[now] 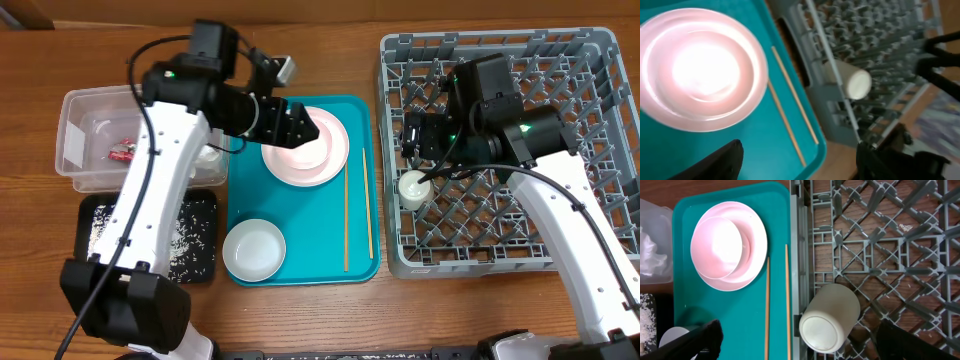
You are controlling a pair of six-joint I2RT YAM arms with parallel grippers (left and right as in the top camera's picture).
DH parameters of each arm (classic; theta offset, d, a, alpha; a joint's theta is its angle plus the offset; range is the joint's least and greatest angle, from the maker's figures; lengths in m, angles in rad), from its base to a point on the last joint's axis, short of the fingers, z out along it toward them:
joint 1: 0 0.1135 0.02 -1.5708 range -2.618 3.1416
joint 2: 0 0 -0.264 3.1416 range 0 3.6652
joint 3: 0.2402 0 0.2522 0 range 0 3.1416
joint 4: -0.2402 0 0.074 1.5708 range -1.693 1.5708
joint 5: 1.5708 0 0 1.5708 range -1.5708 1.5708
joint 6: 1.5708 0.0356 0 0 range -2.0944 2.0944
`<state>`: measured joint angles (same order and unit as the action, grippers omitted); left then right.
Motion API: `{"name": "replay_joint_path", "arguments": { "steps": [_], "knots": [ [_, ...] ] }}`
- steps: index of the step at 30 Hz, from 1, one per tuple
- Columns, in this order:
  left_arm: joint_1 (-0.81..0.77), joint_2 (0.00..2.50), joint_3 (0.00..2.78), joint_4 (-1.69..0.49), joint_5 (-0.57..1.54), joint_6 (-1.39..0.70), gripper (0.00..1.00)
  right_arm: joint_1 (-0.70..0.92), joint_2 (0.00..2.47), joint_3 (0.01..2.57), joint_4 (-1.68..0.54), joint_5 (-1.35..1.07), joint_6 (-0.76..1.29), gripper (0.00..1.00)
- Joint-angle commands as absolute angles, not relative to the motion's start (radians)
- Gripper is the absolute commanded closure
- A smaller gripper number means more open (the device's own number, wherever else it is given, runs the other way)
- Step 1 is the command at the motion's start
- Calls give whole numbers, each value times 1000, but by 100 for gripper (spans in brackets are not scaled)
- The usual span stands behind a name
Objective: Sort waste into correct bins and load items into the dishwasher
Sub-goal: 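Grasp the pink-white plate rim with the left gripper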
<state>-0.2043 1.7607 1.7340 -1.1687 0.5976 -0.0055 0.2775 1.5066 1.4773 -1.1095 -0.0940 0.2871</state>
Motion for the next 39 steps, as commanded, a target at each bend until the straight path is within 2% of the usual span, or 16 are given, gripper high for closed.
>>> {"name": "replay_joint_path", "arguments": {
  "steps": [1,7,10,14,26,28,33,37,39],
  "knots": [
    [-225,1767,1723,-1145,402,-142,25,279,1499,1491,-1106,-99,284,0],
    [-245,1813,1723,-1124,294,-305,14,279,1499,1491,-1106,-99,284,0],
    [-244,1854,1723,-1127,277,-319,12,279,1499,1491,-1106,-99,284,0],
    [-244,1924,1723,-1115,277,-320,0,279,1499,1491,-1106,-99,284,0],
    [-239,2129,1723,-1034,278,-390,0,279,1499,1491,-1106,-99,284,0],
    [-240,2150,1723,-1020,278,-398,0,279,1499,1491,-1106,-99,284,0],
    [-240,2167,1723,-977,241,-398,9,279,1499,1491,-1106,-99,284,0],
    [-241,2177,1723,-971,175,-401,22,279,1499,1491,-1106,-99,284,0],
    [-241,2178,1723,-971,165,-400,33,279,1499,1491,-1106,-99,284,0]
  ]
}}
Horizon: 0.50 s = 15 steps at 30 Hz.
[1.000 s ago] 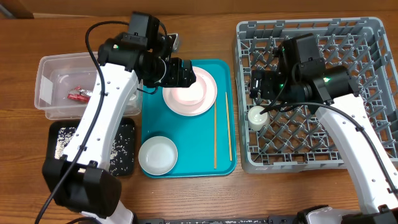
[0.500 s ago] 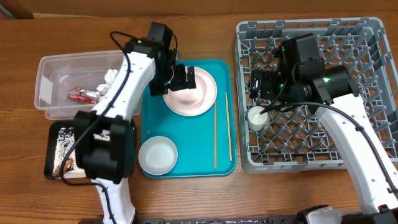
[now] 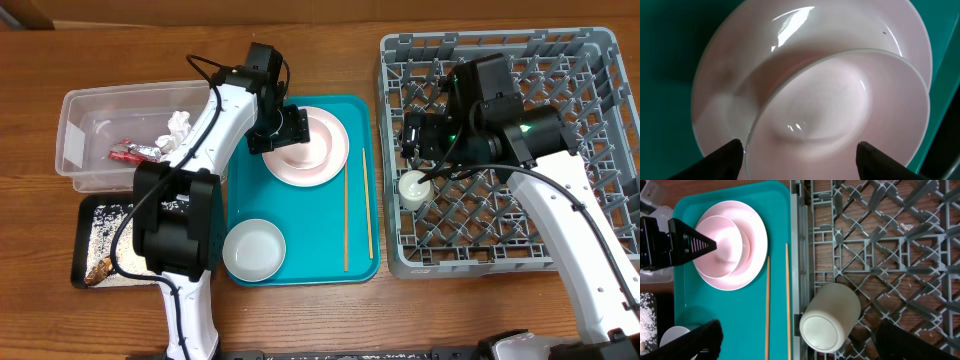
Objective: Sort waste into correct bins and load items into the dishwasher
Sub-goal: 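Grasp the pink-white plate rim with the left gripper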
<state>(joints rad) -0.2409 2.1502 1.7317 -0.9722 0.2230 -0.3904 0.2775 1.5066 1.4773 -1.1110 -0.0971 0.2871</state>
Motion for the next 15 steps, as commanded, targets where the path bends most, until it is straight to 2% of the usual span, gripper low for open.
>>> {"name": "replay_joint_path", "arguments": {
  "steps": [1,5,12,13,15],
  "knots": [
    [-241,2178,1723,-971,158,-400,39,279,1499,1491,-1106,-99,284,0],
    [-244,2178,1723,-967,153,-400,55,279,1499,1491,-1106,-99,284,0],
    [-244,2178,1723,-979,146,-396,69,279,1499,1491,-1106,-99,284,0],
    [-244,2178,1723,-980,146,-396,74,279,1499,1491,-1106,-99,284,0],
    [-244,2178,1723,-982,146,-395,92,279,1499,1491,-1106,-99,284,0]
  ]
}}
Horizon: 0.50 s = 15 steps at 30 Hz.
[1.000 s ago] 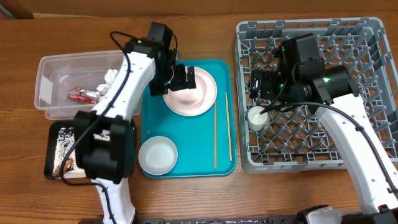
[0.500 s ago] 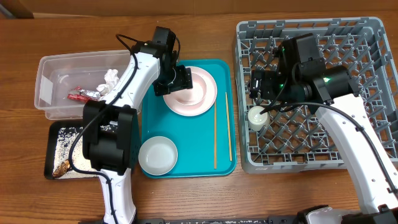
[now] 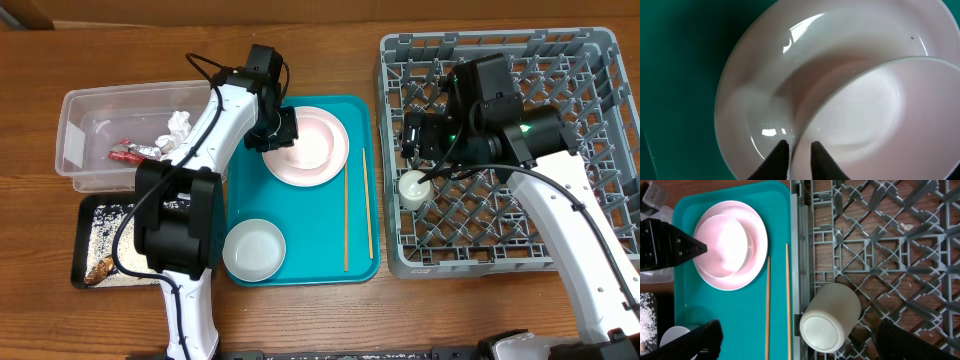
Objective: Sort waste into correct bins and load items into the dishwasher
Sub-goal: 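Grasp the pink-white plate rim with the left gripper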
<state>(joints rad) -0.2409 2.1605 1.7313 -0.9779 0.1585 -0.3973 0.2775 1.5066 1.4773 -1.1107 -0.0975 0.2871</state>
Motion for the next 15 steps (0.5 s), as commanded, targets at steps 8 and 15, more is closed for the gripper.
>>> {"name": "replay_joint_path", "arguments": {
  "steps": [8,15],
  "knots": [
    [-245,2178,1723,-977,149,-390,94,279,1499,1491,-1106,-99,284,0],
    [-250,2178,1723,-978,146,-389,84,279,1499,1491,-1106,-99,284,0]
  ]
}}
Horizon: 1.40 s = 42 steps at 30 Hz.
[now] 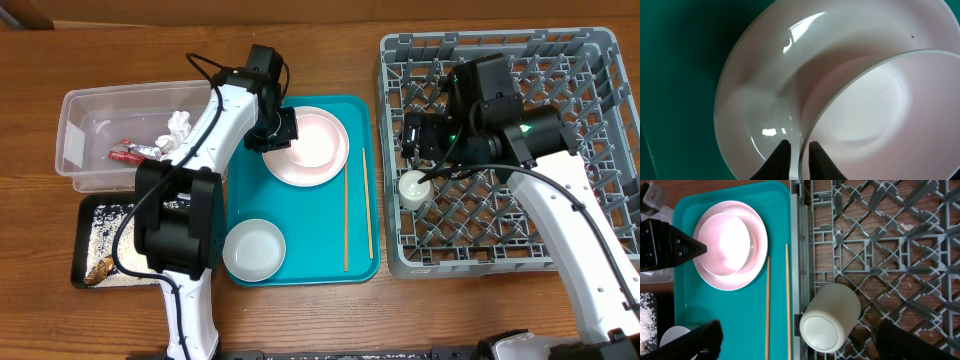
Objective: Sort waste into correct bins and load items into the dishwasher
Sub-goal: 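Grasp the pink-white plate rim with the left gripper, then lift the plate and pass it to the right gripper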
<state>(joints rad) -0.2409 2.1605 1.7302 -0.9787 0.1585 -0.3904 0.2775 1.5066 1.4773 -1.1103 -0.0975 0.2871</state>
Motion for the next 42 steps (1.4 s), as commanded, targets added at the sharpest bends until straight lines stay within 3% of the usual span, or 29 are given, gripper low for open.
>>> {"name": "replay_joint_path", "arguments": {
  "steps": [1,8,17,26,31,42],
  "knots": [
    [-251,2178,1723,-978,146,-389,83,279,1499,1491,-1106,-99,284,0],
    [-252,2181,1722,-977,138,-370,82,279,1499,1491,-1106,-99,284,0],
    [-260,2184,1710,-967,123,-370,88,279,1499,1491,-1106,-99,284,0],
    [-263,2184,1703,-957,123,-371,84,279,1499,1491,-1106,-99,284,0],
    [-263,2184,1703,-955,123,-370,95,279,1499,1491,-1106,-99,284,0],
    [-262,2168,1709,-965,124,-339,96,279,1499,1491,-1106,-99,284,0]
  ]
}}
